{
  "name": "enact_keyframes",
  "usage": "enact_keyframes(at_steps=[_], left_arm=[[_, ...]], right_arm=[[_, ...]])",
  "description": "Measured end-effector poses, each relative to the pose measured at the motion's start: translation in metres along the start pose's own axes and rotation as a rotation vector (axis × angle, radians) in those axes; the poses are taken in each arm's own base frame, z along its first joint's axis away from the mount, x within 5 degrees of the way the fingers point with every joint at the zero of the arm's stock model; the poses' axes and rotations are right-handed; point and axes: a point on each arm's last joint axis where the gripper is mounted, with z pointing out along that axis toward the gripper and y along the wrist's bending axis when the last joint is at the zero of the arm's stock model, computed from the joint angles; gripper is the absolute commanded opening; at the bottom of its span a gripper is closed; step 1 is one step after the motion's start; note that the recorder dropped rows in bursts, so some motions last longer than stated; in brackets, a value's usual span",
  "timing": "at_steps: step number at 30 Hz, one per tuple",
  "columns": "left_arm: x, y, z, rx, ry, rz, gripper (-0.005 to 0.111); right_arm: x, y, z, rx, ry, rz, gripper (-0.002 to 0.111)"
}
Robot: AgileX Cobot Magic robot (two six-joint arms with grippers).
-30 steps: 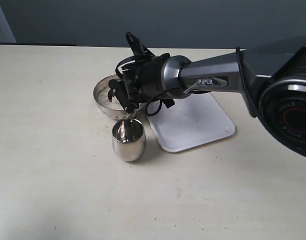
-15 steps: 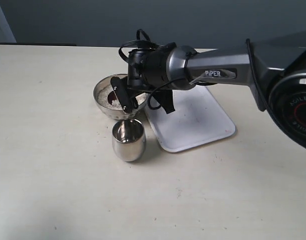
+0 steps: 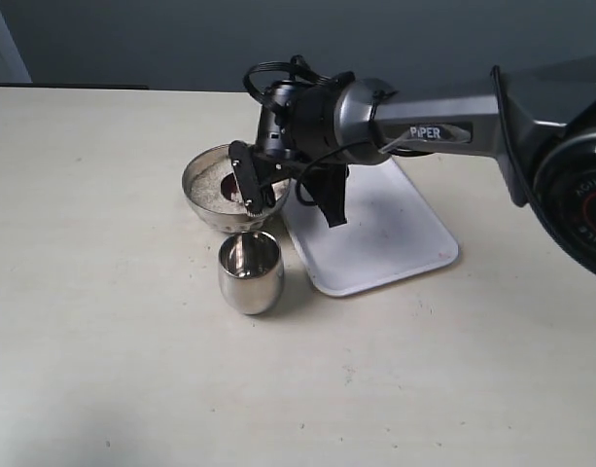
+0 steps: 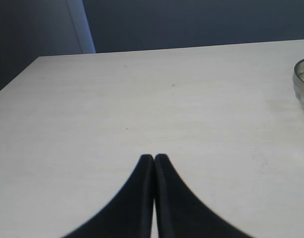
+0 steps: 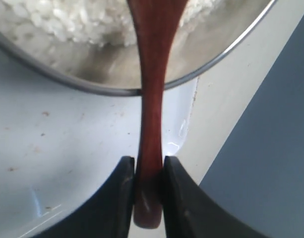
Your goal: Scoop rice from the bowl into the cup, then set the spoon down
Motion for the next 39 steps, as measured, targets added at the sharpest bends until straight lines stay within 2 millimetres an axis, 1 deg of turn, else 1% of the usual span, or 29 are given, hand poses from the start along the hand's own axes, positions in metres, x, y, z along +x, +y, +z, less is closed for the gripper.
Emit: enact_keyframes(at_steps=[7,18,21,25,30,39], left_arm=[[0.0,0.0,0.0,0.0,0.0,0.0,0.001],[0.0,0.0,0.0,0.0,0.0,0.0,0.001],[0.0,0.0,0.0,0.0,0.0,0.0,0.001],[0.0,0.0,0.0,0.0,0.0,0.0,0.001],[0.0,0.0,0.0,0.0,0.0,0.0,0.001],[0.0,0.0,0.0,0.0,0.0,0.0,0.001]], right_arm=[[0.01,-0.004,-0.006,-0.018,0.014,0.042,-0.001],[0.029,-0.01,-0.032,-0.074,0.073,0.124,-0.001],[0.031,-0.009,-0.041,-0.098,0.085,0.145,-0.001],[0.029,-0.009,-0.053,-0.108,0.079,0.154,-0.001],[0.024,0.003,-0.068,-0.117,0.064,0.132,-0.001],[0.024,0.031,-0.082,-0.155,0.079,0.137,-0.001]])
